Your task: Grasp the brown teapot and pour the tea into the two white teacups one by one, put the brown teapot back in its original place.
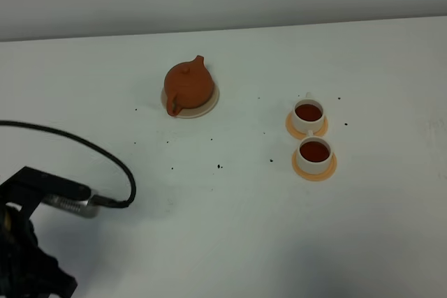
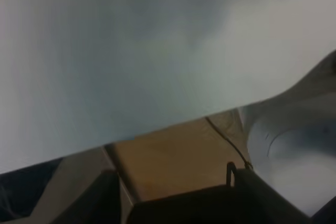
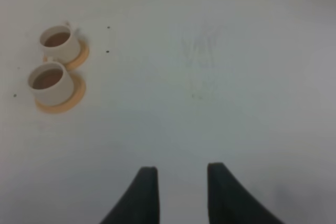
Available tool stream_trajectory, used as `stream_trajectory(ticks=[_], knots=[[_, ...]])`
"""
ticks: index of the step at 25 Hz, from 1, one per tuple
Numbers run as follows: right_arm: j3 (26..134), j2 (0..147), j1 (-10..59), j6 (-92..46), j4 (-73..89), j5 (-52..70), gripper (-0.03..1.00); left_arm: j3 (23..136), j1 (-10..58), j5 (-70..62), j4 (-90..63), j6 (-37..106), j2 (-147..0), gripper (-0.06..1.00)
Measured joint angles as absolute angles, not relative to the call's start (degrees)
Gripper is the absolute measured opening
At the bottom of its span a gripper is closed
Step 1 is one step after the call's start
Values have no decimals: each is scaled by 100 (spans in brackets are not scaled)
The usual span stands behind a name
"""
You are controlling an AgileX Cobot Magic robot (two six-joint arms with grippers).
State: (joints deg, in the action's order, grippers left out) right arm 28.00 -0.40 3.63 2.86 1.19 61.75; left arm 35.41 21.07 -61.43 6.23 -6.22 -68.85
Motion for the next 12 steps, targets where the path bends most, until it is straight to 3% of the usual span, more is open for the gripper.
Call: stream_trajectory(ticks=[12], knots=[[2800, -40, 363, 286, 119, 6175, 24, 2948, 2022, -6126, 634, -633, -4596, 49]])
